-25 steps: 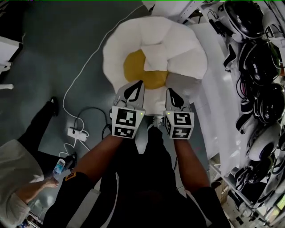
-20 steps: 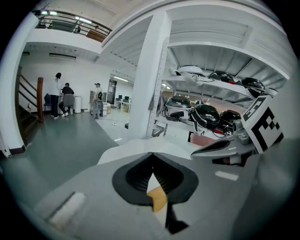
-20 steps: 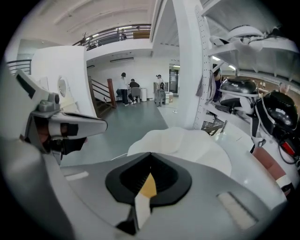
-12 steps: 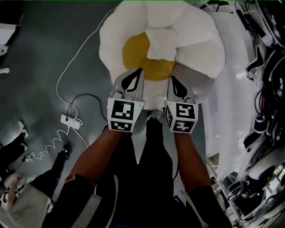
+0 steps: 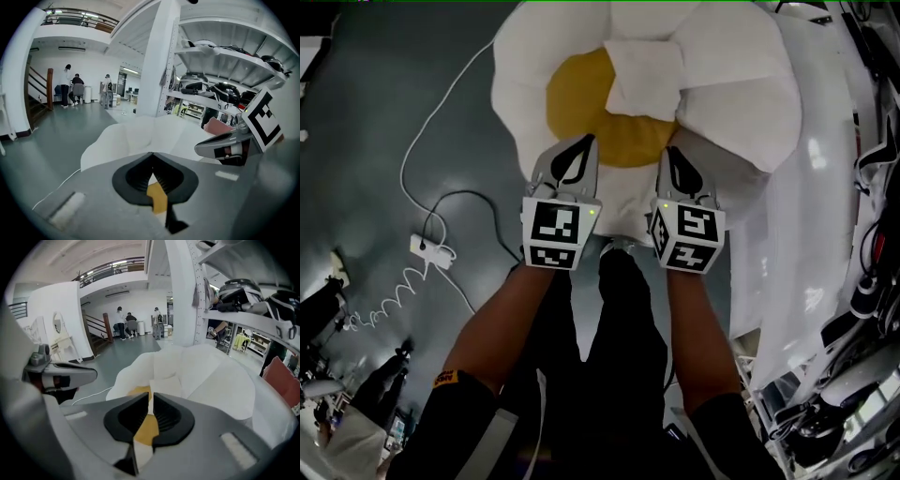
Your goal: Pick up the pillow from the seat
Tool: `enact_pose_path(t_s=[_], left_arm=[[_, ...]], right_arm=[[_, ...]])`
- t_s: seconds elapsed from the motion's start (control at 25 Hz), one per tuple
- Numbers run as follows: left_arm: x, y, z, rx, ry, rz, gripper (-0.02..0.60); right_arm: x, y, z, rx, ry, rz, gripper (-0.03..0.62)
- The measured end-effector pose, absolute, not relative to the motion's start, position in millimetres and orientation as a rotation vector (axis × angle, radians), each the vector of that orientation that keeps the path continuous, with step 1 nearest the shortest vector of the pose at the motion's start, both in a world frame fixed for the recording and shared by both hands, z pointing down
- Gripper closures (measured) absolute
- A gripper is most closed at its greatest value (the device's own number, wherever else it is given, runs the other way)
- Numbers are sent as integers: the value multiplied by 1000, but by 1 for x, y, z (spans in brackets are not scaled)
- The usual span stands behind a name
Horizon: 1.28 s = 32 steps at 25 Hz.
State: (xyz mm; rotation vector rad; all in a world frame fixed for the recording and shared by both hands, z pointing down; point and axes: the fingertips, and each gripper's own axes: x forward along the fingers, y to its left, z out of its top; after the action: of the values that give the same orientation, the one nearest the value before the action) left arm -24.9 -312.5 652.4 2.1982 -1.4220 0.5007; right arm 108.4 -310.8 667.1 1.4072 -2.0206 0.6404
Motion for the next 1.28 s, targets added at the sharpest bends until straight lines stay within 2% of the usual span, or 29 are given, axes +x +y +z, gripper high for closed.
enact_pose_path(t_s=[0.4, 1.28], left_arm=[[-13, -334, 736, 2161, -1423, 537, 577], [-11, -375, 889, 2132, -1382, 595, 577]], right_arm=[[124, -331, 755, 1361, -1966, 593, 516], [114, -371, 902, 1289, -1947, 480, 456]])
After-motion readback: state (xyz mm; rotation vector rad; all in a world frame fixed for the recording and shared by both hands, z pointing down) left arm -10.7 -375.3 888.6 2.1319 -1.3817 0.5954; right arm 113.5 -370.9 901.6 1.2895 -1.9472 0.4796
